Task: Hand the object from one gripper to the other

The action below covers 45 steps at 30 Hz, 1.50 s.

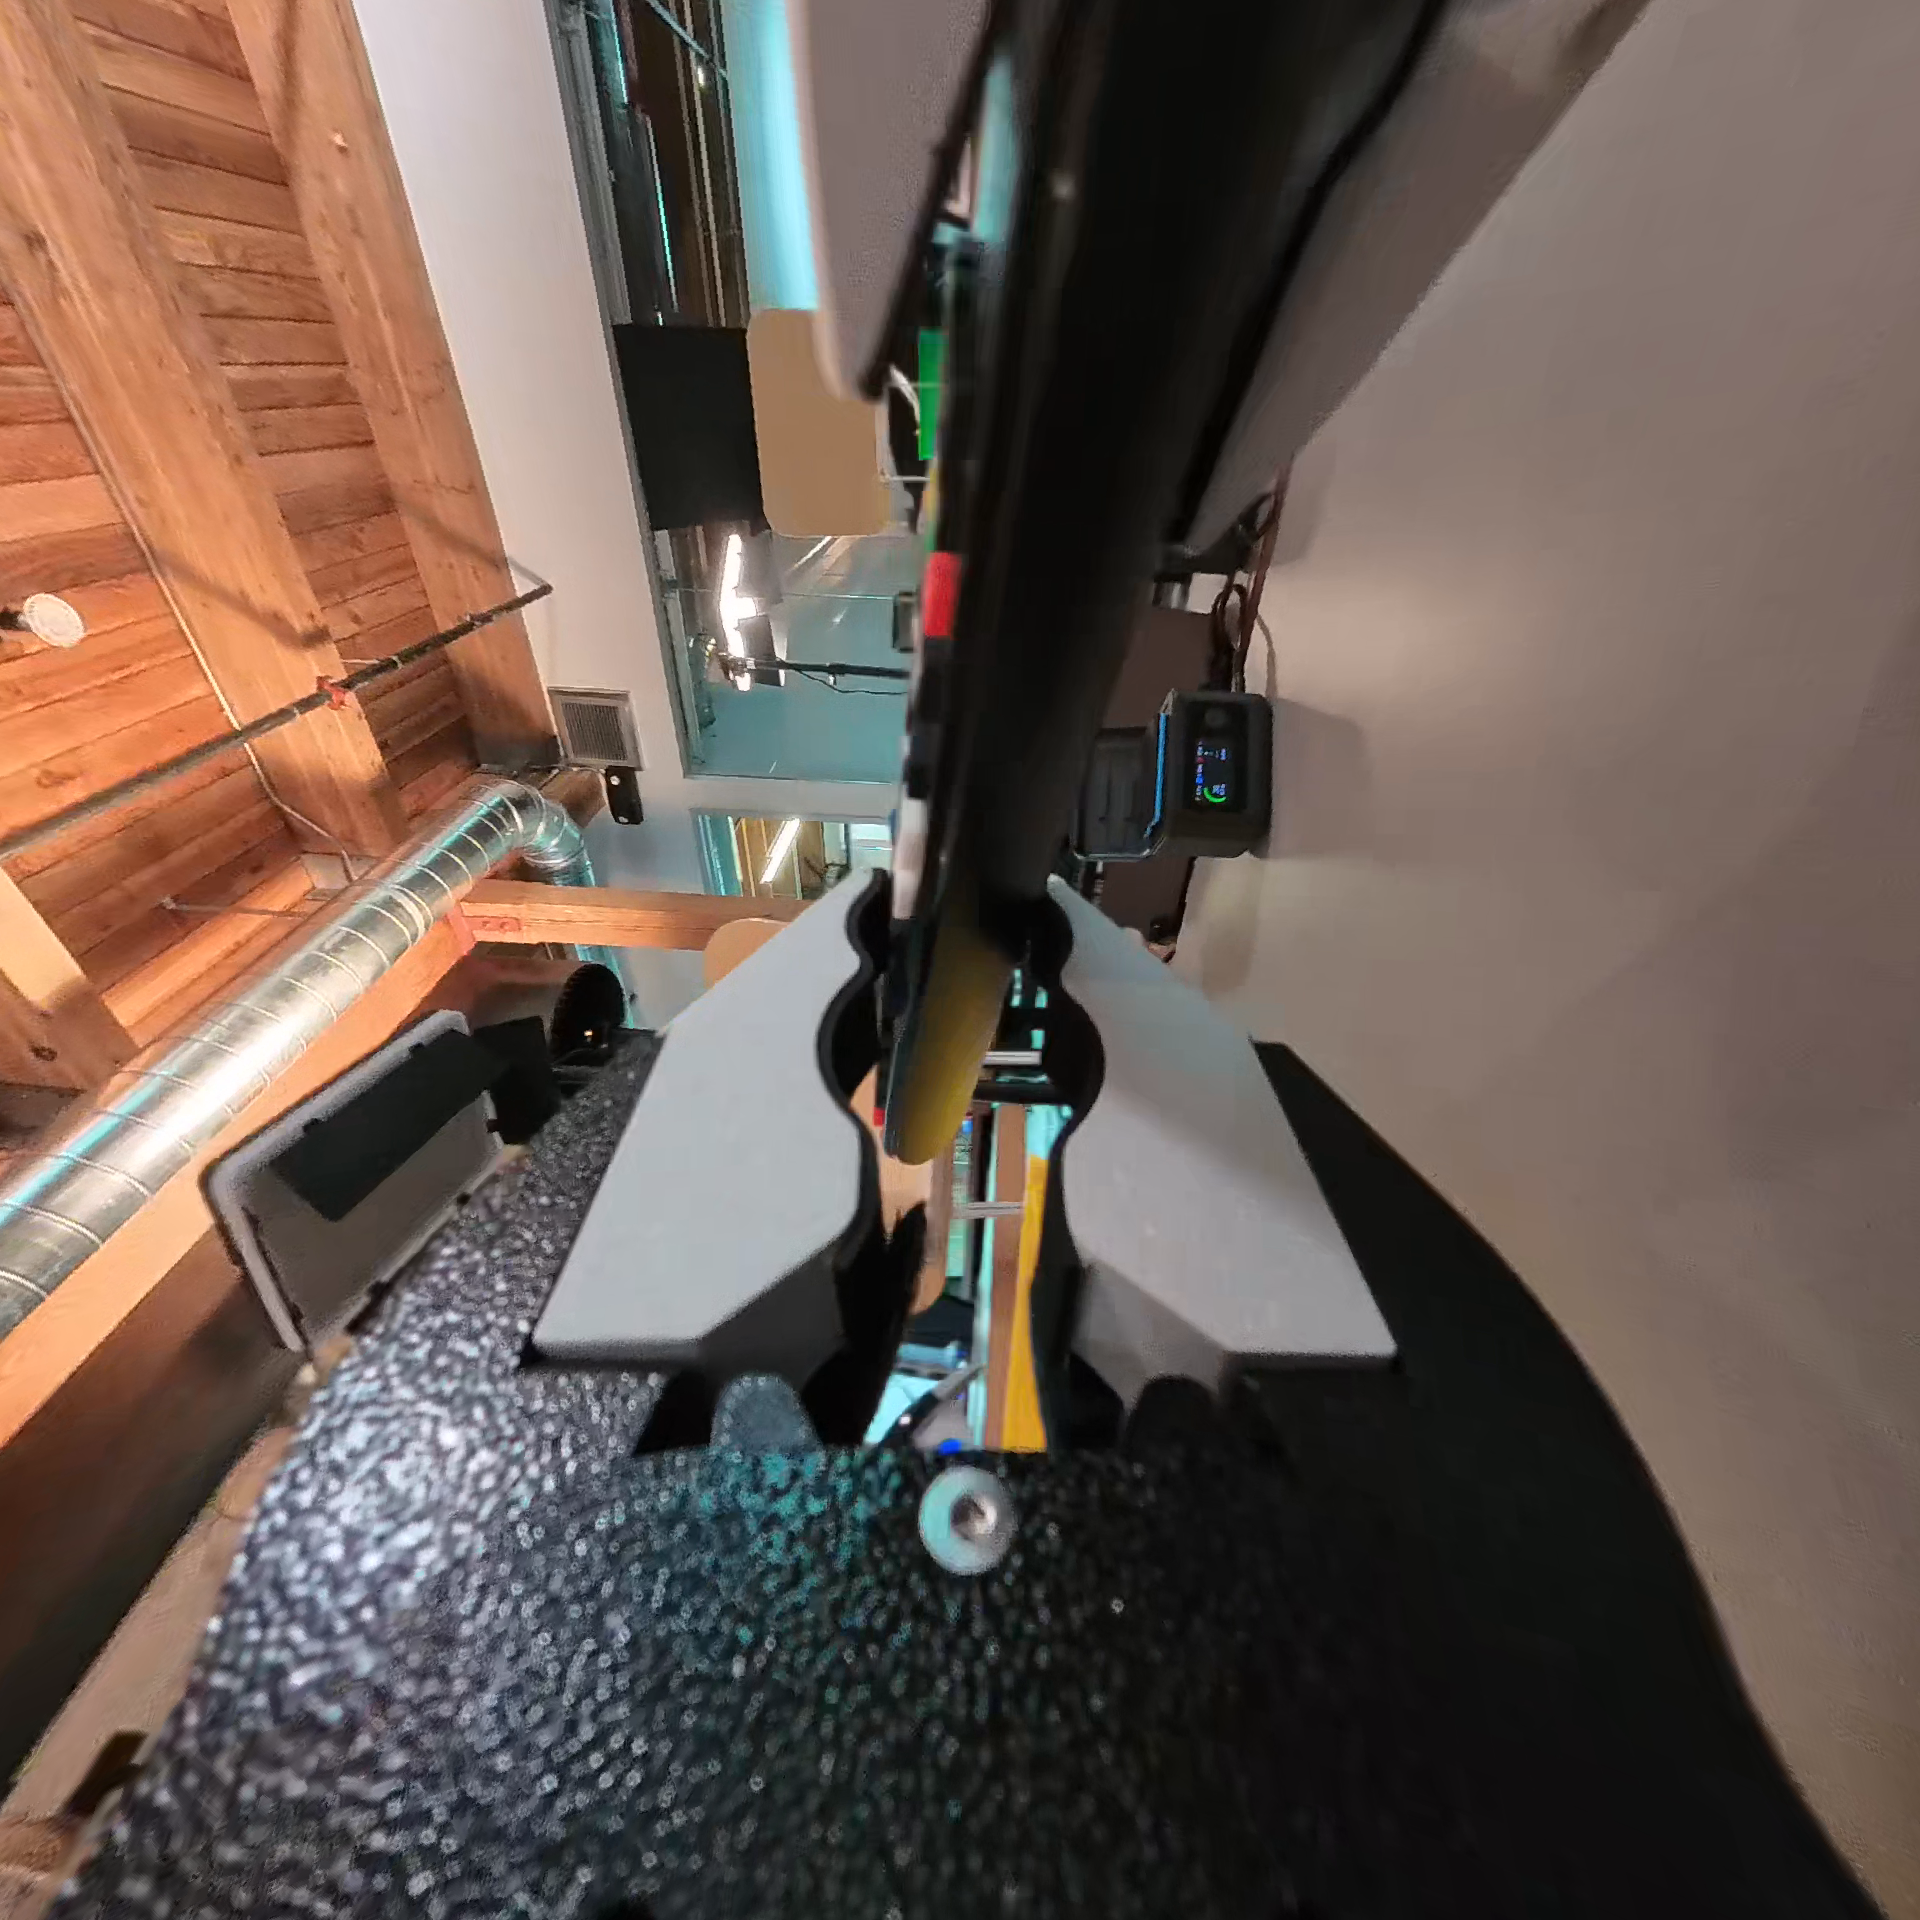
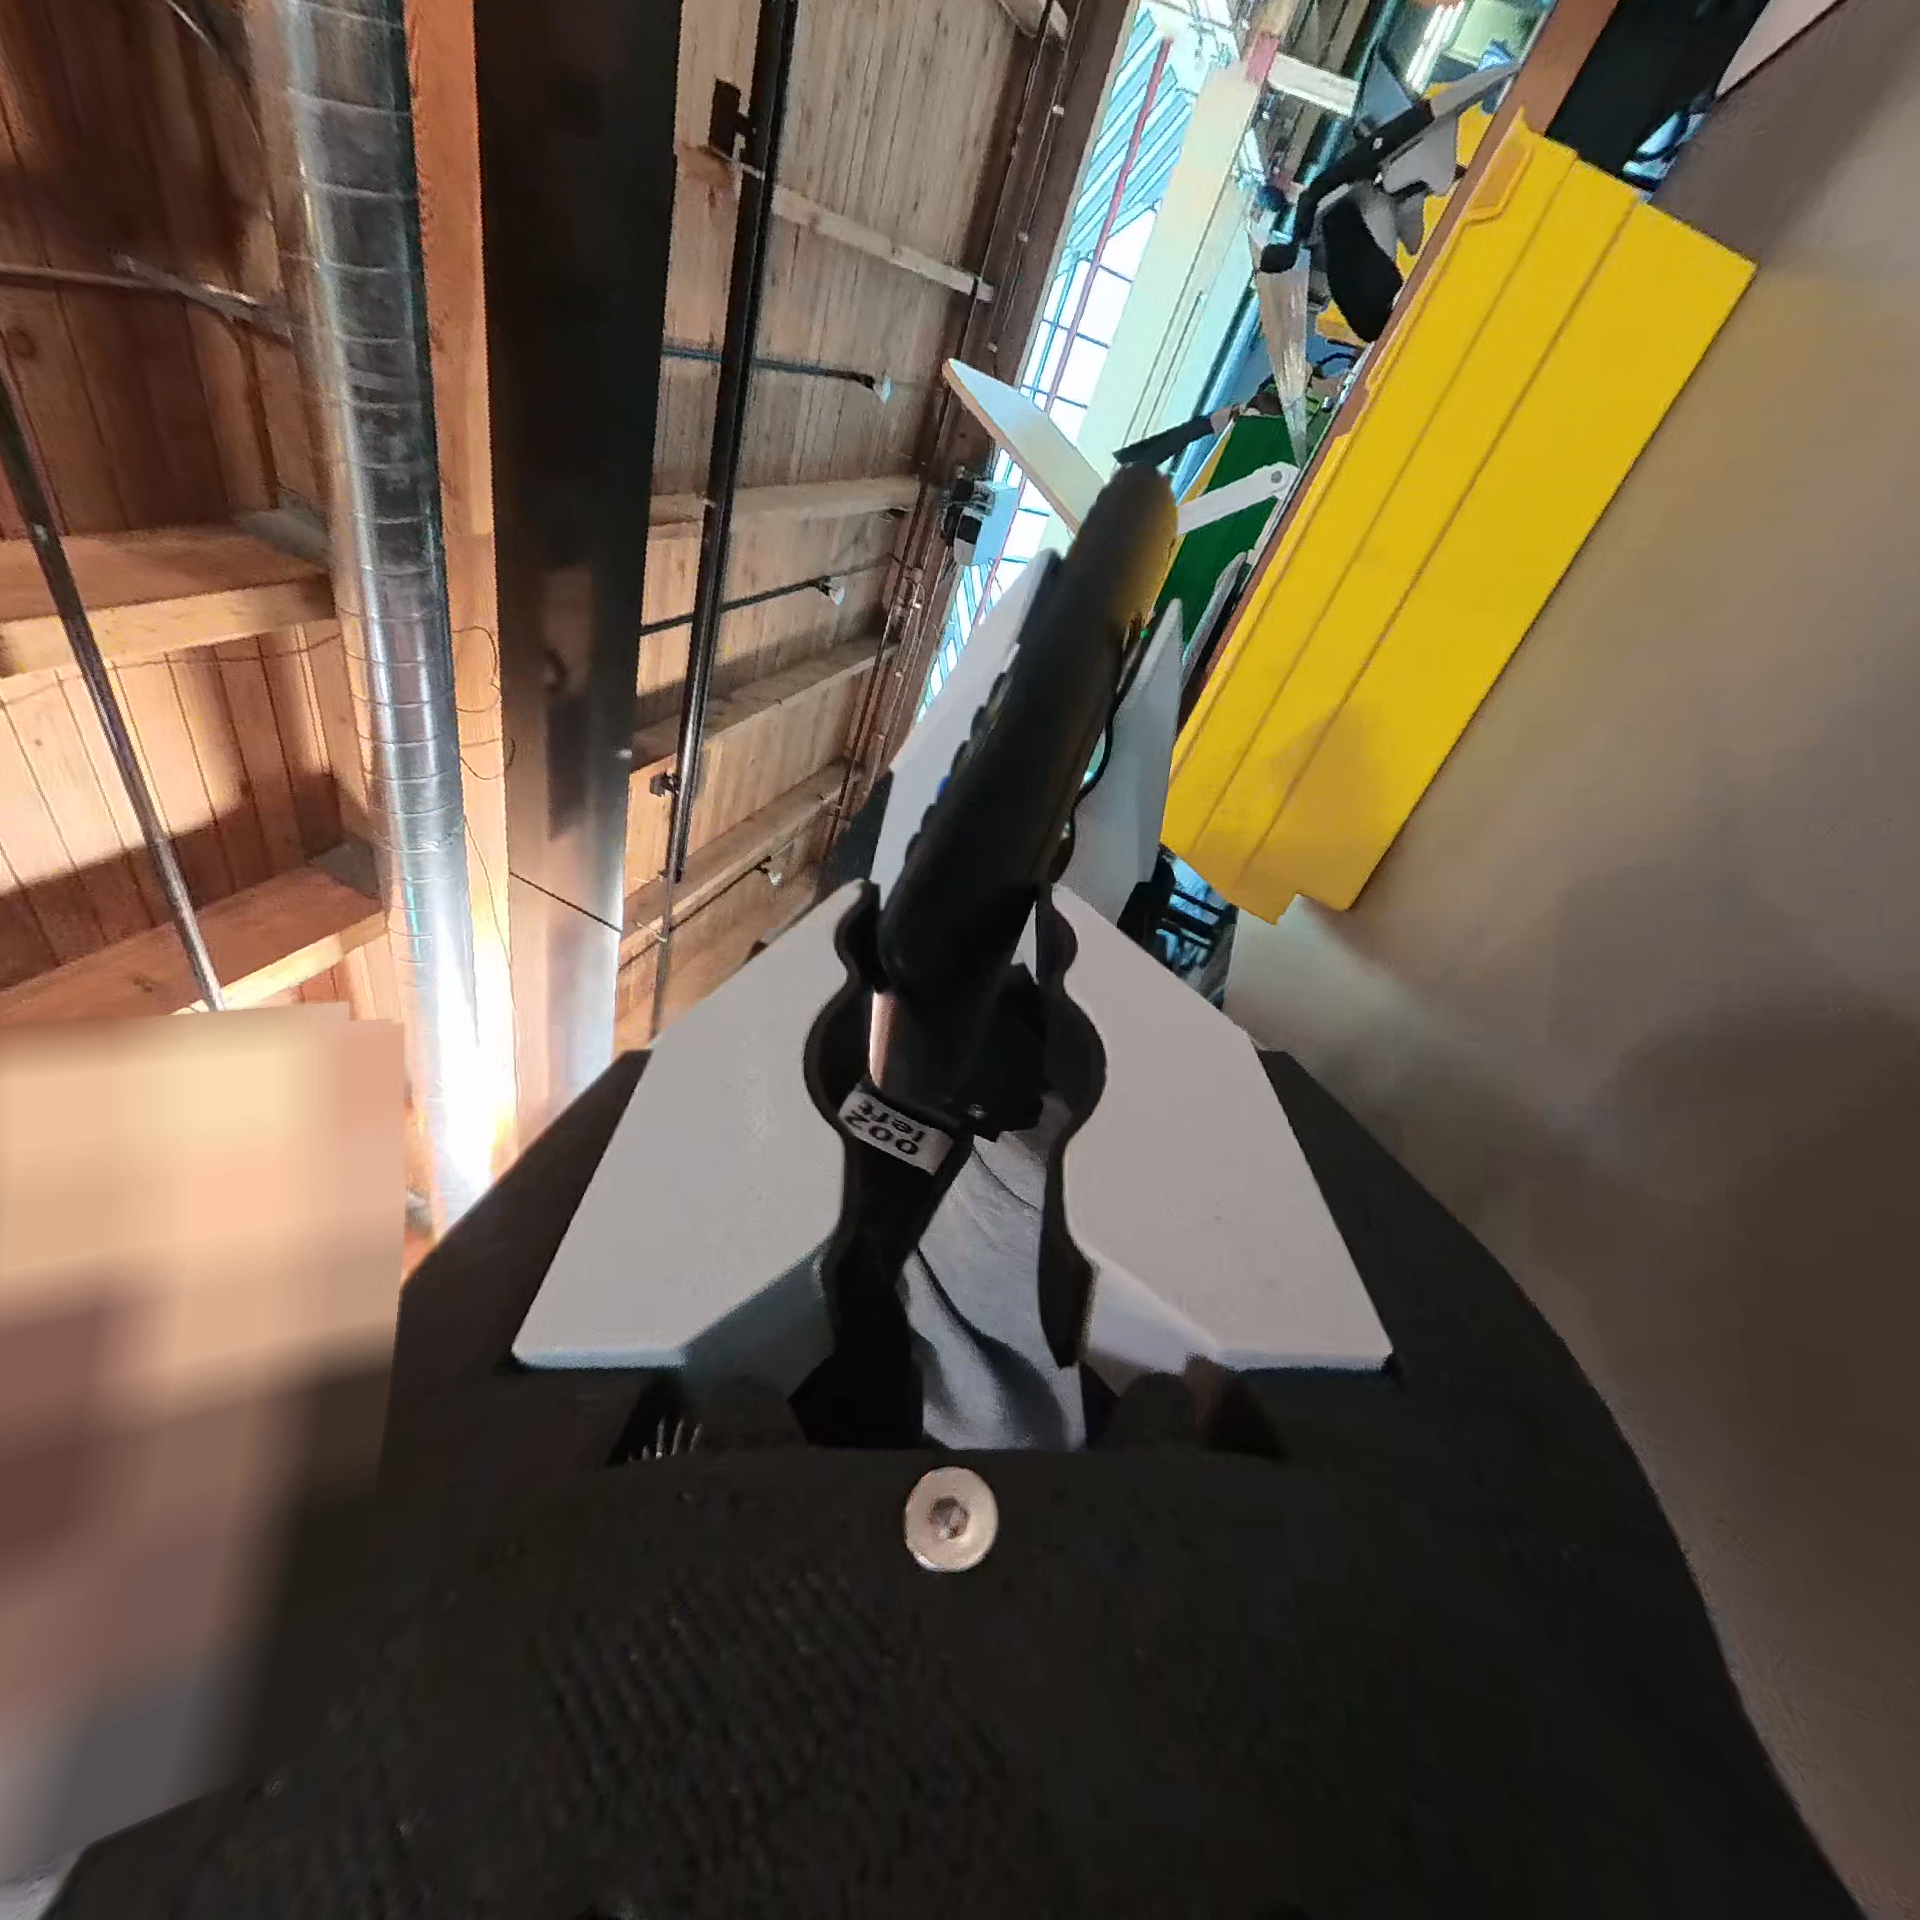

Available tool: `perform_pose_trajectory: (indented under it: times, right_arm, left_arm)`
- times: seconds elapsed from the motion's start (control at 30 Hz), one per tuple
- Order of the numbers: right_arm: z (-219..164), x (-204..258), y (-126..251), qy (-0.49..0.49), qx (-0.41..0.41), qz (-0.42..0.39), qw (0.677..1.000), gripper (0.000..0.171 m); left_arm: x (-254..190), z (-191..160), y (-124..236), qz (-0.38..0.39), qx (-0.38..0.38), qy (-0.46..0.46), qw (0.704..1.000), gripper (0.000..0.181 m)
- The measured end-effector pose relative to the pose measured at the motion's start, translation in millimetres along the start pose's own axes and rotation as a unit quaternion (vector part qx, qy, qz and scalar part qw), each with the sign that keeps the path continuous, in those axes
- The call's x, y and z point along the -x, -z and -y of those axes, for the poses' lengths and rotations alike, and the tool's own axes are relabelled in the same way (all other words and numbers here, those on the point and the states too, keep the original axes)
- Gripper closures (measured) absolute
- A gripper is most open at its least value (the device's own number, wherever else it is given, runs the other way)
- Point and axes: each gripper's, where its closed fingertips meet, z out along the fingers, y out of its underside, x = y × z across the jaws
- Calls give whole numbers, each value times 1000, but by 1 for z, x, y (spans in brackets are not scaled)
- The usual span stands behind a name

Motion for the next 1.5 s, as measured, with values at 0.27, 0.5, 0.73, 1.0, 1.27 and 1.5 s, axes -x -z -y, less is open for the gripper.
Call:
perform_pose_trajectory:
  times: [0.27, 0.5, 0.73, 1.0, 1.27, 1.5]
  right_arm:
    - [8, -5, 5, 252, 13, -125, 960, 150]
    - [24, 14, 9, 504, -20, -214, 836, 150]
    - [7, 43, -2, 830, -7, -285, 479, 150]
    - [-15, 27, -20, 943, 59, -325, 43, 150]
    - [-29, 32, -28, 947, 41, -288, 137, 141]
    - [-13, 60, -24, 746, -73, -171, 640, 106]
  left_arm:
    - [7, -35, 20, -80, 74, 254, 961, 113]
    - [15, -4, 54, -181, -30, 583, 792, 118]
    - [57, 27, 55, -309, -203, 818, 439, 85]
    - [59, 20, 47, -336, -199, 869, 305, 123]
    - [64, 13, 49, -319, -251, 872, 274, 159]
    - [90, 3, 58, -273, -356, 848, 283, 162]
